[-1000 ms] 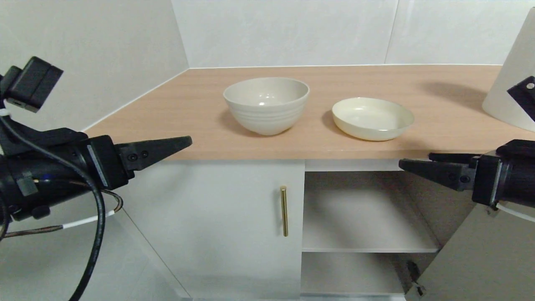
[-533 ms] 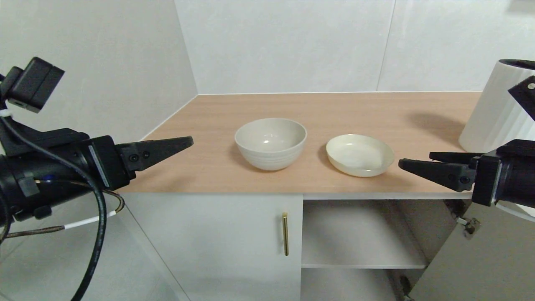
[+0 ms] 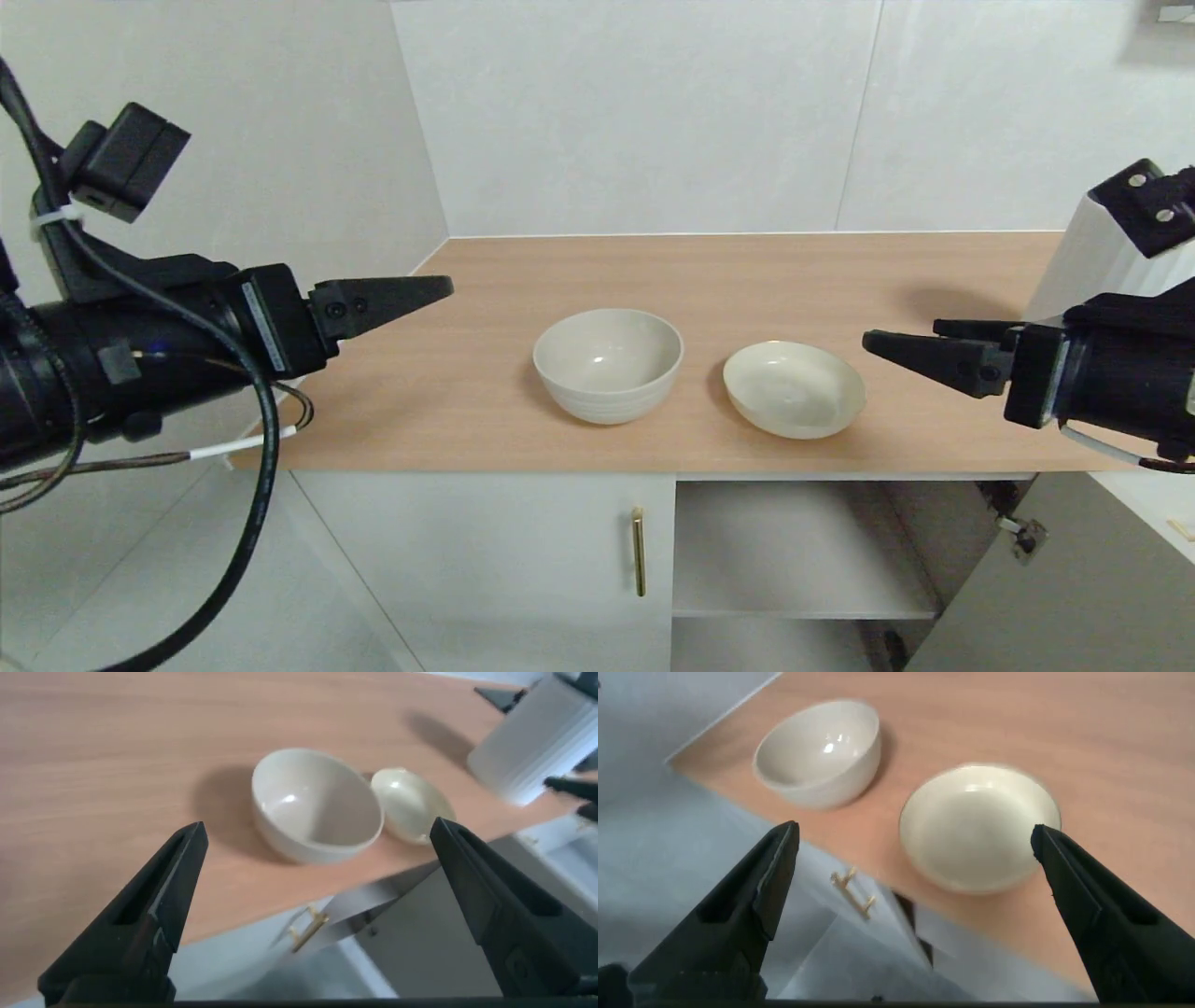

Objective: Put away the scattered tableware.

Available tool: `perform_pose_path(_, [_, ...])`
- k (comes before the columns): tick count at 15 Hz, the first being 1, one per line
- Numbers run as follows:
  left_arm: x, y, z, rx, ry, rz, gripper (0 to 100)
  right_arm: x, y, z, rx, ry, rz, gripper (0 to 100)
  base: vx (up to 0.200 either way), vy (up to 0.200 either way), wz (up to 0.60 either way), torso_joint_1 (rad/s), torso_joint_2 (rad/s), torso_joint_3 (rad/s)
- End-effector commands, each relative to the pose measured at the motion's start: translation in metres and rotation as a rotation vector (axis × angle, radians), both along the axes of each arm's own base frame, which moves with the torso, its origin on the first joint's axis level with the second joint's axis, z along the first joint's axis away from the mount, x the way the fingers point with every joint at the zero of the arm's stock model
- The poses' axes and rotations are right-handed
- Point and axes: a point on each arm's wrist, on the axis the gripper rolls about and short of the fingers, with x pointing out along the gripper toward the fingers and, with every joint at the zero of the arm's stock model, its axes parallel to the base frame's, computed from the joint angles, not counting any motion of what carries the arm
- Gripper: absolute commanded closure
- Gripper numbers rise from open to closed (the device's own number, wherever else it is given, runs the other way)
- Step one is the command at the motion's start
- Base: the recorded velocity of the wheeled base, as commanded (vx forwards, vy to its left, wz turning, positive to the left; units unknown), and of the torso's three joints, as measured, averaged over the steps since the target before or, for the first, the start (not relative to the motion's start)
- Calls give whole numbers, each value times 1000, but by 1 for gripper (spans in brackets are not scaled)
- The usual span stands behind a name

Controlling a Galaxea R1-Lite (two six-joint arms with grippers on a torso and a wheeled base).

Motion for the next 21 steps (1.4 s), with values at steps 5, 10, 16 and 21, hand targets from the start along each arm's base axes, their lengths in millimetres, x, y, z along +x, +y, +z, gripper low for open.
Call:
perform_pose_path(5, [50,-22,0,23,317,53,0,43,13,-6,-104,150,-254,0,0,0,0,0,0,0])
perform_pose_path(10, [76,-48,-15,16,364,187,0,45,13,-7,-82,164,-281,0,0,0,0,0,0,0])
perform_pose_path(16, [102,-84,-49,81,347,266,0,44,13,-8,-85,168,-279,0,0,0,0,0,0,0])
perform_pose_path(21, [113,-92,-70,119,393,268,0,44,13,-9,-85,169,-279,0,0,0,0,0,0,0])
